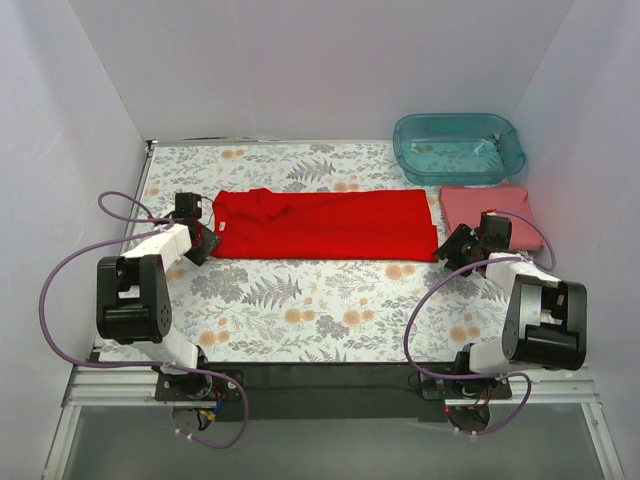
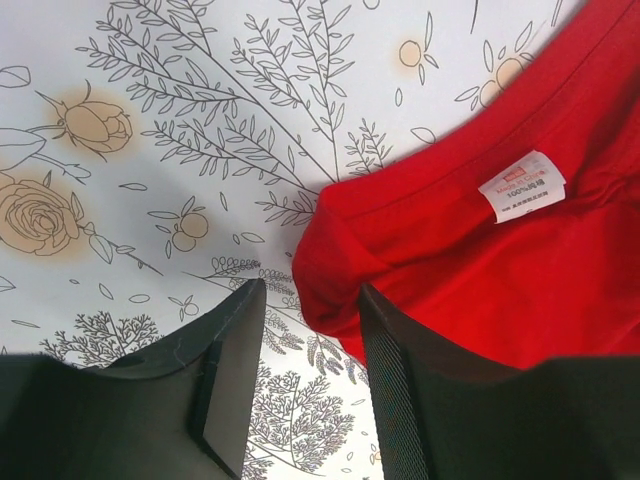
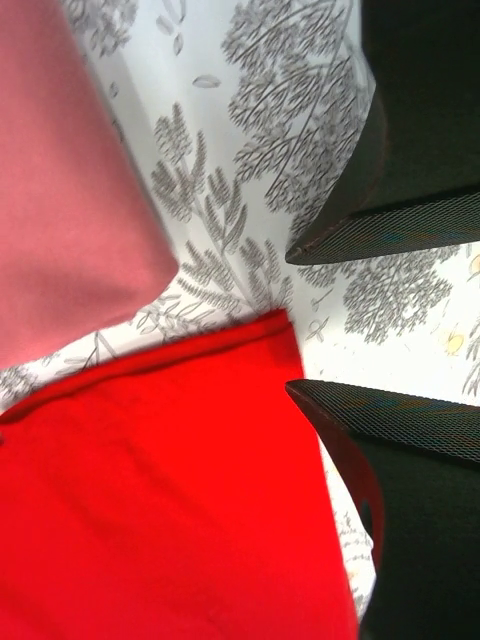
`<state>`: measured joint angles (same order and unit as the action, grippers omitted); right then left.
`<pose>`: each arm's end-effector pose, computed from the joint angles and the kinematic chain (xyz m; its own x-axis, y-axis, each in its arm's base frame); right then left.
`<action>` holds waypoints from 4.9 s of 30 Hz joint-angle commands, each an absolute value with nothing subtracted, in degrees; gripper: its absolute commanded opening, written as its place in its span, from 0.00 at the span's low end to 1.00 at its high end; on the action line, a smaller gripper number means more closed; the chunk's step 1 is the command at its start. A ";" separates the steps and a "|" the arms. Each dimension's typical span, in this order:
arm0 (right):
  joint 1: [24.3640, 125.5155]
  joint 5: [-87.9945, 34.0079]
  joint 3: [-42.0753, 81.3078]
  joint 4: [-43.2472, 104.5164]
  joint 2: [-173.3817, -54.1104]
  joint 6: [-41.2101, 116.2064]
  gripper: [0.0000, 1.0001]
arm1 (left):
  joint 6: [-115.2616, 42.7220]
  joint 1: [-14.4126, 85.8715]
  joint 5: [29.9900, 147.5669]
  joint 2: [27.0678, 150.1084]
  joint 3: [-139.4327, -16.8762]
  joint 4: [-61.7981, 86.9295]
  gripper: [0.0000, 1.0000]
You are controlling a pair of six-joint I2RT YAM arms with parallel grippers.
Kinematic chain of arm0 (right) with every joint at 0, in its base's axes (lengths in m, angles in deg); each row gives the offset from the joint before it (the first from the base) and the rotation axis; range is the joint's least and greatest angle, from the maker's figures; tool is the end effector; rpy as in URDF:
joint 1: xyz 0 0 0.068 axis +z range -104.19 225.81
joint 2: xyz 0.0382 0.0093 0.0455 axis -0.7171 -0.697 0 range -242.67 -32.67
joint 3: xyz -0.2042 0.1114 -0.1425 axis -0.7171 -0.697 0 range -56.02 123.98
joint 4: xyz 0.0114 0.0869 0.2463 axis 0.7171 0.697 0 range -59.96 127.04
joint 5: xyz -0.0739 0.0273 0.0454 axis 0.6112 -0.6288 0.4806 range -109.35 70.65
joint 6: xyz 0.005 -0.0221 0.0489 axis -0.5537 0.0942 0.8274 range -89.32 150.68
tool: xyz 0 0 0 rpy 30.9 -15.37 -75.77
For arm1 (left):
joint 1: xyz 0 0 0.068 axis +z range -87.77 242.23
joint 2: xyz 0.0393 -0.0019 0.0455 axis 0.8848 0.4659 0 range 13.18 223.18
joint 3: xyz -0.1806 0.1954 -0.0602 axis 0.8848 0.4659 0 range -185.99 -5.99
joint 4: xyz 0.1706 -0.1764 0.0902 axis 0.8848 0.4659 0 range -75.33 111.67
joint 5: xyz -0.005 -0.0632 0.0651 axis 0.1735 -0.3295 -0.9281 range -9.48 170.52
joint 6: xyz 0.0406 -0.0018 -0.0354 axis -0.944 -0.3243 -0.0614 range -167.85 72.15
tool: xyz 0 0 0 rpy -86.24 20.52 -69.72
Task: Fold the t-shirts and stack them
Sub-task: Fold the tshirt
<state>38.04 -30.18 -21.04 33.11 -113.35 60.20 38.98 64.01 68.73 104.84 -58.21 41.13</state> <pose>0.2616 -0.0291 0.1586 -0.6434 0.5762 -0.5039 0.3760 0.8113 0.4476 0.2990 0.0166 0.1688 0.0631 -0.9759 -0.2088 -0.9172 0.0257 -0.3975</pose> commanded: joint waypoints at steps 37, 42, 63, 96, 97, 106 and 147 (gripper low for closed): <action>36.50 -29.72 -21.12 30.47 -120.03 58.20 0.01 | 35.64 72.34 73.30 99.86 -52.68 48.14 0.00; 35.97 -28.76 -22.70 34.77 -117.92 57.06 0.01 | 38.53 73.21 74.63 93.53 -47.14 51.58 0.00; 33.42 -29.02 -22.80 40.76 -104.48 54.85 0.37 | 40.49 73.57 72.78 71.02 -46.40 59.58 0.51; 59.79 -45.72 -13.74 30.83 -123.81 53.80 0.36 | 45.14 70.49 81.92 75.40 -41.76 62.57 0.43; 59.87 -45.63 -13.74 30.83 -123.89 53.62 0.36 | 45.14 70.49 81.92 76.02 -41.84 62.66 0.43; 59.87 -45.28 -14.45 30.74 -125.57 53.10 0.36 | 47.86 69.53 83.07 78.31 -41.23 61.34 0.33; 53.37 -41.59 -15.59 38.38 -124.34 49.67 0.35 | 42.33 72.07 69.62 84.02 -47.64 68.10 0.01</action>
